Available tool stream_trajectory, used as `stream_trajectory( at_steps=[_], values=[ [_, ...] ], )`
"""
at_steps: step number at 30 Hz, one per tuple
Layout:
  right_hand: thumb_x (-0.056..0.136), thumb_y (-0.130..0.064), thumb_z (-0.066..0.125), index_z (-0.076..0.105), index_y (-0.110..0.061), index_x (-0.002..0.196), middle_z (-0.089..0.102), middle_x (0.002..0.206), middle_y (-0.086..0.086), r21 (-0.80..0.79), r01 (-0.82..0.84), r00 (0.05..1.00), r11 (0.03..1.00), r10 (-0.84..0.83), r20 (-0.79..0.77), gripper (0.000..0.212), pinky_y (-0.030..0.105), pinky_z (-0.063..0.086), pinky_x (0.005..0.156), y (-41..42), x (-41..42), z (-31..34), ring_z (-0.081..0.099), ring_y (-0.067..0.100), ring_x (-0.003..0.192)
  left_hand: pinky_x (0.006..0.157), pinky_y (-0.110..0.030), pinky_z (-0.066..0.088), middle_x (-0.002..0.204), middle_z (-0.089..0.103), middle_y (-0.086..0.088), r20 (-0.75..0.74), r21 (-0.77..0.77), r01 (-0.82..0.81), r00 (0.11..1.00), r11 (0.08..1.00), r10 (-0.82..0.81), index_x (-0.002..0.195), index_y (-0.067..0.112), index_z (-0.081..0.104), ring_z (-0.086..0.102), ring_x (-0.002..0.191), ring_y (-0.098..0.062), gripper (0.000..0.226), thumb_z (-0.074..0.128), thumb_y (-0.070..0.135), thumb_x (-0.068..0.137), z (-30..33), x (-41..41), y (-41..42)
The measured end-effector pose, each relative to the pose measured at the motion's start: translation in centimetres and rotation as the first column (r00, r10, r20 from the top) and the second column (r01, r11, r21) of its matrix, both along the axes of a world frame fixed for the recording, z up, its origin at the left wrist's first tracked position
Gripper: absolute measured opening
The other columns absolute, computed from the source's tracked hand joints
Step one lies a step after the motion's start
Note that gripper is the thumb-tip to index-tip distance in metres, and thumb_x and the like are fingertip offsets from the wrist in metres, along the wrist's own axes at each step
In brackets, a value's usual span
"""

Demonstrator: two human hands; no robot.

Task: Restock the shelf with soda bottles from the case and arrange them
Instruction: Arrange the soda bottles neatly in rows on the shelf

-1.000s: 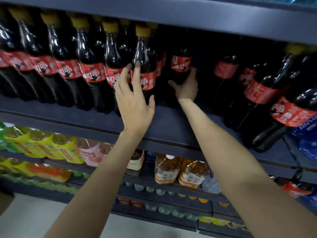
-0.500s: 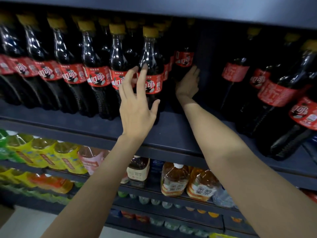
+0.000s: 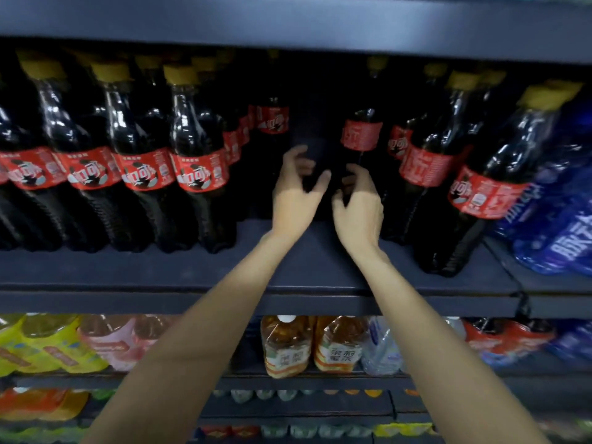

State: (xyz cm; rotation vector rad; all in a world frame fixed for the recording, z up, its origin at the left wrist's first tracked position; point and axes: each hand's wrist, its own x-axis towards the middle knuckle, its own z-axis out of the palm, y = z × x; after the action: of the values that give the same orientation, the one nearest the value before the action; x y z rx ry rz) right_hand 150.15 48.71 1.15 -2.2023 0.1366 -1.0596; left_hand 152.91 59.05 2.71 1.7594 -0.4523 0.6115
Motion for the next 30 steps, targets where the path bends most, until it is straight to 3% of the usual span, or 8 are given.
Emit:
stream_trajectory(
  at_steps=[2, 4, 11, 17, 21, 23, 26, 30],
  values=[
    [0.085, -0.006, 0.057, 0.039, -0.005, 0.138, 0.047, 0.133, 0.019, -0.069, 0.053, 0.996, 0.996, -0.057, -0.063, 0.056, 0.035, 0.043, 0.092, -1.2, 0.1, -0.6, 0.050, 0.032, 0.117, 0.094, -0.024, 0.044, 0.121, 0.051, -0.001, -0.169, -0.060, 0.105, 0.979, 0.993, -0.114, 0.136, 0.012, 0.037, 0.052, 0.109, -0.012, 0.070, 0.076, 0.027, 0.080, 1.0, 2.6, -2.6],
    [0.085, -0.004, 0.058, 0.025, -0.003, 0.145, 0.035, 0.142, 0.024, -0.058, 0.031, 0.991, 0.998, -0.038, -0.131, 0.069, 0.036, 0.039, 0.100, -1.8, 0.5, -0.9, 0.045, 0.035, 0.124, 0.098, -0.024, 0.040, 0.130, 0.044, -0.004, -0.198, -0.099, 0.175, 0.961, 0.980, -0.191, 0.133, 0.017, 0.032, 0.046, 0.117, -0.014, 0.079, 0.082, 0.028, 0.073, 1.7, 4.6, -4.7],
    [0.090, -0.007, 0.054, 0.007, -0.001, 0.149, 0.030, 0.148, 0.023, 0.129, -0.098, 0.972, 0.987, 0.123, -0.202, 0.075, 0.029, 0.029, 0.107, -2.3, 2.3, -1.0, 0.034, 0.031, 0.135, 0.099, -0.032, 0.045, 0.120, 0.056, -0.004, -0.227, 0.005, 0.269, 0.938, 0.963, -0.261, 0.124, 0.018, 0.029, 0.055, 0.113, -0.017, 0.070, 0.079, 0.022, 0.076, 0.9, 6.9, -6.0],
    [0.083, -0.018, 0.069, 0.026, -0.016, 0.147, 0.049, 0.139, 0.009, 0.351, -0.329, 0.875, 0.877, 0.423, -0.238, 0.077, 0.020, 0.036, 0.096, -1.0, 3.2, -0.2, 0.045, 0.021, 0.129, 0.089, -0.007, 0.043, 0.128, 0.050, -0.002, -0.280, -0.047, 0.369, 0.887, 0.928, -0.366, 0.144, 0.006, 0.028, 0.050, 0.114, -0.006, 0.068, 0.063, -0.003, 0.086, 1.1, 4.5, 1.2],
    [0.072, -0.037, 0.078, 0.037, -0.025, 0.134, 0.061, 0.122, 0.007, 0.292, -0.215, 0.916, 0.932, 0.297, -0.271, 0.075, 0.033, 0.049, 0.090, 2.6, 4.5, 0.4, 0.058, 0.025, 0.111, 0.095, -0.009, 0.042, 0.138, 0.048, -0.007, -0.175, -0.017, 0.151, 0.973, 0.988, -0.151, 0.148, 0.009, 0.026, 0.048, 0.123, -0.014, 0.067, 0.057, -0.004, 0.090, 1.0, 3.8, 3.9],
    [0.074, -0.044, 0.072, 0.037, -0.025, 0.127, 0.060, 0.119, 0.007, 0.239, -0.126, 0.948, 0.963, 0.188, -0.258, 0.066, 0.037, 0.049, 0.081, 4.7, 5.0, 0.7, 0.058, 0.028, 0.106, 0.102, -0.028, 0.046, 0.138, 0.050, -0.005, -0.084, -0.039, -0.030, 0.996, 0.999, 0.027, 0.145, 0.011, 0.036, 0.051, 0.123, -0.016, 0.061, 0.057, 0.000, 0.089, 0.3, 3.3, 4.2],
    [0.090, -0.028, 0.053, 0.037, -0.017, 0.124, 0.052, 0.123, 0.010, 0.195, -0.048, 0.977, 0.980, 0.087, -0.196, 0.039, 0.035, 0.041, 0.076, 7.0, 5.5, 0.6, 0.049, 0.029, 0.112, 0.106, -0.044, 0.042, 0.144, 0.046, -0.007, -0.069, -0.028, -0.139, 0.988, 0.990, 0.137, 0.146, 0.016, 0.034, 0.046, 0.130, -0.020, 0.073, 0.067, 0.024, 0.081, -0.2, 2.8, 3.6],
    [0.087, -0.014, 0.059, 0.034, -0.007, 0.129, 0.047, 0.125, 0.014, 0.322, -0.235, 0.946, 0.917, 0.291, -0.140, 0.050, 0.019, 0.034, 0.085, 7.2, 5.6, -0.1, 0.045, 0.024, 0.112, 0.109, -0.027, 0.034, 0.143, 0.047, -0.009, -0.125, -0.040, -0.206, 0.972, 0.978, 0.199, 0.145, 0.009, 0.034, 0.044, 0.132, -0.020, 0.084, 0.078, 0.029, 0.076, 1.1, 3.5, 3.3]
  ],
)
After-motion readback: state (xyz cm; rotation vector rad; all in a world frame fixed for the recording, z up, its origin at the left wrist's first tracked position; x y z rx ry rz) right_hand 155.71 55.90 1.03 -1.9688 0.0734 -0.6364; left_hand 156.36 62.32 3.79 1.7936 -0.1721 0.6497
